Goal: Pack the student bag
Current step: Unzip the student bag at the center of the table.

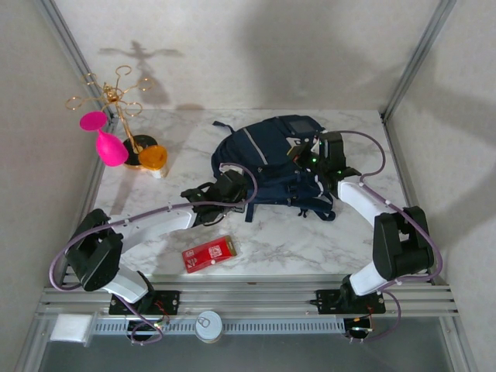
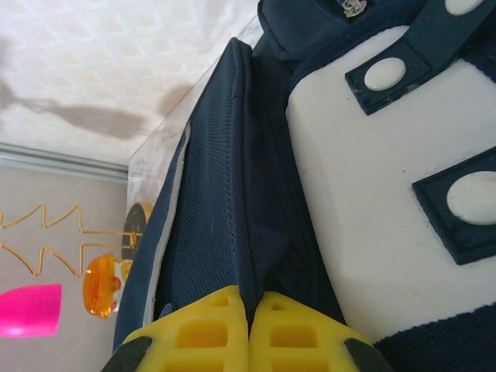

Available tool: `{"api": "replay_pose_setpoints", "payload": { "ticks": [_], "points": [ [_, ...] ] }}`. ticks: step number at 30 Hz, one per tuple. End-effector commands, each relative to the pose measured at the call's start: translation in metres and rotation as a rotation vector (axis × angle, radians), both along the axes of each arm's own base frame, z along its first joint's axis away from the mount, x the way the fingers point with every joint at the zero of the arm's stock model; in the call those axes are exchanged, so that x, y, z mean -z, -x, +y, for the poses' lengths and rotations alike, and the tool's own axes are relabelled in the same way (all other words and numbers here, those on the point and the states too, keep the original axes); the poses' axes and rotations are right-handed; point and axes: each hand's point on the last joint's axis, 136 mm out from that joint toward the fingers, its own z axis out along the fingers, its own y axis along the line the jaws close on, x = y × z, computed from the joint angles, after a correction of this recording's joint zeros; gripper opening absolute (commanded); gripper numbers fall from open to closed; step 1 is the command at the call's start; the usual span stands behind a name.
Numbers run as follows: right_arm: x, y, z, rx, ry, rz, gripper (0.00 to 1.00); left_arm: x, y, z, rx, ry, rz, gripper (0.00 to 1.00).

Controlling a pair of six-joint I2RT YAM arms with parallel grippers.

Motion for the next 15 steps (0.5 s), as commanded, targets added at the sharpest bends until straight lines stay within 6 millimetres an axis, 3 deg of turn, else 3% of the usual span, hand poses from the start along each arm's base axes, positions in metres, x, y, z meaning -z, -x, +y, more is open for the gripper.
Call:
{"api": "replay_pose_setpoints", "payload": {
  "ticks": [1,3,8,15],
  "points": [
    [-0.051,0.001,0.01,-0.079,-0.025,-0.179,0.0,-0.035,-0.014,-0.022,0.029,0.13,-0.085,0.13],
    [-0.049,0.002,0.011,-0.084,-0.025,-0.172,0.0,-0.045,-0.018,-0.032,0.04,0.167,-0.089,0.23],
    [-0.042,0.001,0.013,-0.085,-0.046,-0.155,0.0,-0.058,-0.028,-0.057,-0.003,0.309,-0.079,0.34],
    [-0.044,0.001,0.014,-0.087,-0.059,-0.155,0.0,-0.036,-0.045,-0.062,-0.071,0.255,-0.038,0.42]
  ]
}}
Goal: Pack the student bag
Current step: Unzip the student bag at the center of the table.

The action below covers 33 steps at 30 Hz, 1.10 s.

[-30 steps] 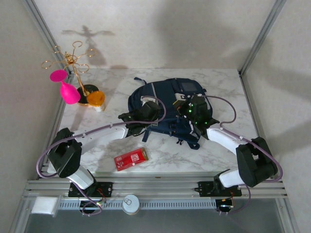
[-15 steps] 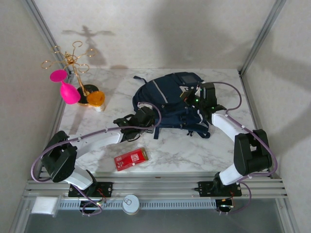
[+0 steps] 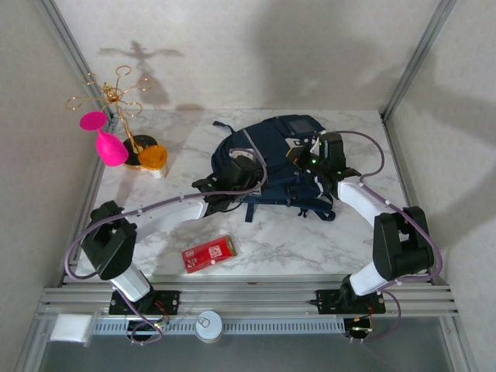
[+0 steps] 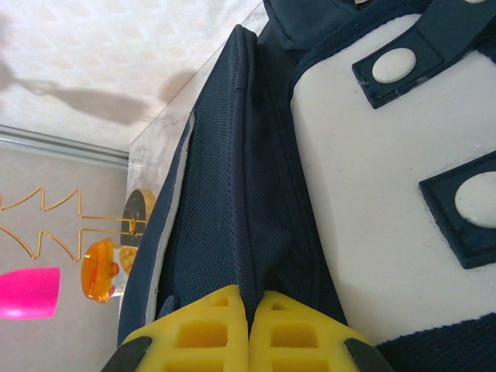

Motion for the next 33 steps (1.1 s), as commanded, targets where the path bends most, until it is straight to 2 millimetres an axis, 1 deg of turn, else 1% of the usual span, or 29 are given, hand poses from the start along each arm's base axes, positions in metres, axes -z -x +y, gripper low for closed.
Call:
{"api": "replay_pose_setpoints", "payload": {
  "ticks": [1,5,7,10,12,13,15,19,21,23,25,27,29,33],
  "points": [
    [-0.045,-0.003,0.011,-0.055,-0.064,-0.15,0.0,0.002,-0.007,-0.003,-0.045,-0.005,0.019,0.42],
    [-0.045,-0.004,0.011,-0.052,-0.074,-0.148,0.0,0.008,-0.01,-0.008,-0.046,0.013,0.039,0.46],
    [-0.044,-0.004,0.013,-0.057,-0.092,-0.146,0.0,0.01,-0.012,-0.019,-0.02,0.042,0.04,0.46],
    [-0.042,-0.005,0.014,-0.055,-0.108,-0.136,0.0,0.009,-0.022,-0.03,-0.02,0.056,0.033,0.46],
    [-0.041,-0.004,0.014,-0.05,-0.117,-0.13,0.0,0.004,-0.026,-0.04,-0.006,0.1,0.014,0.44],
    [-0.041,-0.003,0.014,-0.05,-0.118,-0.133,0.0,0.002,-0.028,-0.043,-0.004,0.115,0.006,0.41],
    [-0.042,-0.002,0.013,-0.051,-0.113,-0.135,0.0,0.0,-0.031,-0.042,-0.018,0.116,-0.003,0.36],
    [-0.041,-0.003,0.011,-0.044,-0.101,-0.134,0.0,0.002,-0.032,-0.03,-0.062,0.082,-0.011,0.26],
    [-0.044,-0.003,0.012,-0.048,-0.106,-0.139,0.0,0.005,-0.032,-0.024,-0.073,0.069,-0.008,0.17],
    [-0.044,-0.003,0.012,-0.051,-0.106,-0.139,0.0,0.005,-0.032,-0.02,-0.081,0.067,-0.013,0.11],
    [-0.048,-0.004,0.011,-0.053,-0.105,-0.146,0.0,0.001,-0.03,-0.019,-0.075,0.075,-0.02,0.07],
    [-0.049,-0.004,0.011,-0.055,-0.1,-0.148,0.0,-0.003,-0.028,-0.015,-0.072,0.068,-0.029,0.01],
    [-0.049,-0.004,0.01,-0.062,-0.09,-0.149,0.0,-0.005,-0.028,-0.006,-0.093,0.037,-0.034,0.0],
    [-0.05,-0.004,0.004,-0.08,-0.052,-0.151,0.0,0.004,-0.026,0.022,-0.143,-0.042,-0.007,0.0]
  ]
}}
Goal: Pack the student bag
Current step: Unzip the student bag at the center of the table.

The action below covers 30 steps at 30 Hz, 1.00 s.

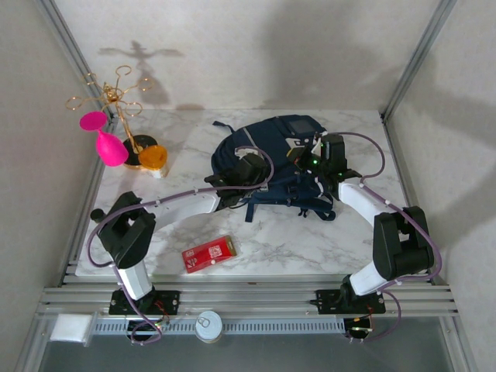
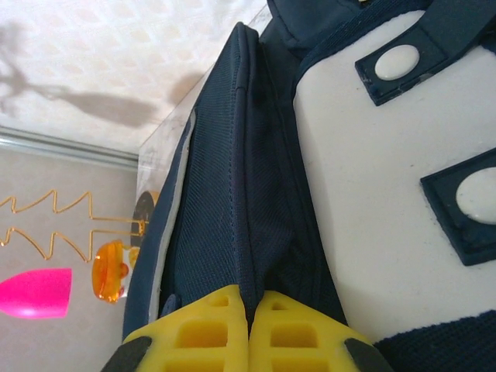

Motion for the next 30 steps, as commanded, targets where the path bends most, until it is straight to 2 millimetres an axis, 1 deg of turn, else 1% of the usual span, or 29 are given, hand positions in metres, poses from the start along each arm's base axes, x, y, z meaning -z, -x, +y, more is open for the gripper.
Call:
{"api": "replay_pose_setpoints", "payload": {
  "ticks": [1,3,4,7,9,10,12,13,15,18,20,22,25,27,30],
  "points": [
    [-0.051,-0.005,0.002,-0.067,-0.02,-0.147,0.0,-0.008,-0.002,0.038,-0.07,-0.068,-0.028,0.0],
    [-0.05,-0.008,-0.007,-0.058,-0.03,-0.134,0.0,-0.005,0.004,0.044,-0.036,-0.081,-0.024,0.0],
    [-0.049,-0.009,-0.012,-0.048,-0.031,-0.126,0.0,-0.003,0.008,0.043,-0.001,-0.082,-0.02,0.0],
    [-0.051,-0.008,-0.012,-0.037,-0.031,-0.12,0.0,-0.003,0.019,0.033,0.115,-0.078,-0.011,0.0],
    [-0.044,-0.002,-0.008,-0.035,-0.047,-0.076,0.15,-0.004,0.02,0.029,0.141,-0.08,-0.014,0.0],
    [-0.039,0.001,-0.006,-0.029,-0.055,-0.05,0.2,-0.005,0.02,0.028,0.142,-0.076,-0.018,0.0],
    [-0.029,0.014,0.003,-0.016,-0.073,-0.002,0.36,-0.006,0.018,0.026,0.14,-0.062,-0.024,0.0],
    [-0.025,0.021,0.008,-0.009,-0.068,0.016,0.42,-0.006,0.018,0.024,0.143,-0.056,-0.023,0.0],
    [-0.019,0.035,0.017,0.043,-0.056,0.066,0.51,-0.007,0.019,0.02,0.158,-0.044,-0.024,0.0],
    [-0.014,0.051,0.029,0.094,-0.128,0.114,0.59,-0.006,0.019,0.021,0.147,-0.051,-0.025,0.0],
    [-0.008,0.053,0.029,0.156,-0.152,0.161,0.6,-0.004,0.018,0.023,0.137,-0.061,-0.023,0.0],
    [-0.006,0.052,0.029,0.223,-0.189,0.181,0.58,-0.004,0.019,0.023,0.14,-0.061,-0.024,0.0],
    [-0.011,0.049,0.043,0.248,-0.238,0.18,0.57,-0.004,0.019,0.024,0.14,-0.064,-0.024,0.0],
    [-0.005,0.047,0.049,0.273,-0.213,0.22,0.57,-0.006,0.018,0.024,0.14,-0.061,-0.031,0.0],
    [0.006,0.042,0.045,0.353,-0.214,0.227,0.55,-0.006,0.019,0.02,0.157,-0.057,-0.029,0.0]
  ]
}}
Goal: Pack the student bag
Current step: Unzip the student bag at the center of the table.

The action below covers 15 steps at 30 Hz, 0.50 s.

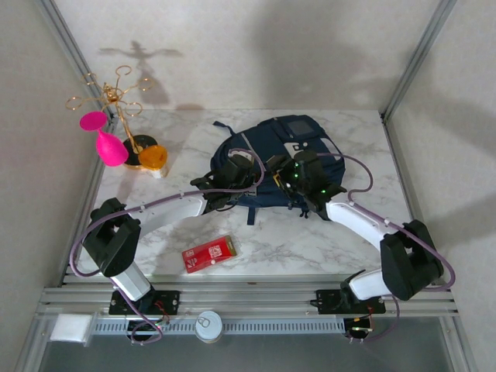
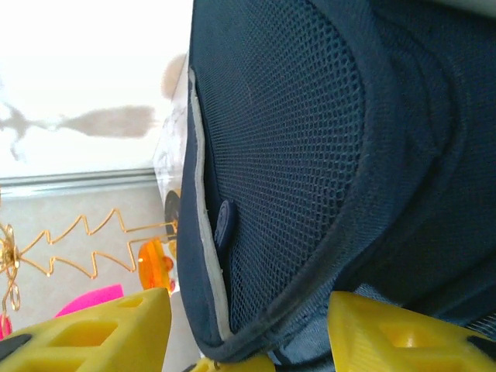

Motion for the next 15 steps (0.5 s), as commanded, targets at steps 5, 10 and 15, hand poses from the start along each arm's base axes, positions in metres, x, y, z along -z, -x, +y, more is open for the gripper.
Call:
{"api": "replay_pose_setpoints", "payload": {
  "ticks": [5,10,15],
  "points": [
    [0.006,-0.034,-0.008,0.173,0.052,0.009,0.39,-0.007,0.0,0.001,0.017,-0.007,-0.026,0.0],
    [0.008,-0.044,0.003,0.13,0.091,-0.028,0.07,-0.009,0.0,0.003,0.016,-0.013,-0.031,0.0],
    [0.005,-0.043,0.038,-0.046,0.115,-0.094,0.0,-0.009,0.002,0.015,-0.026,-0.028,-0.031,0.0]
  ]
}}
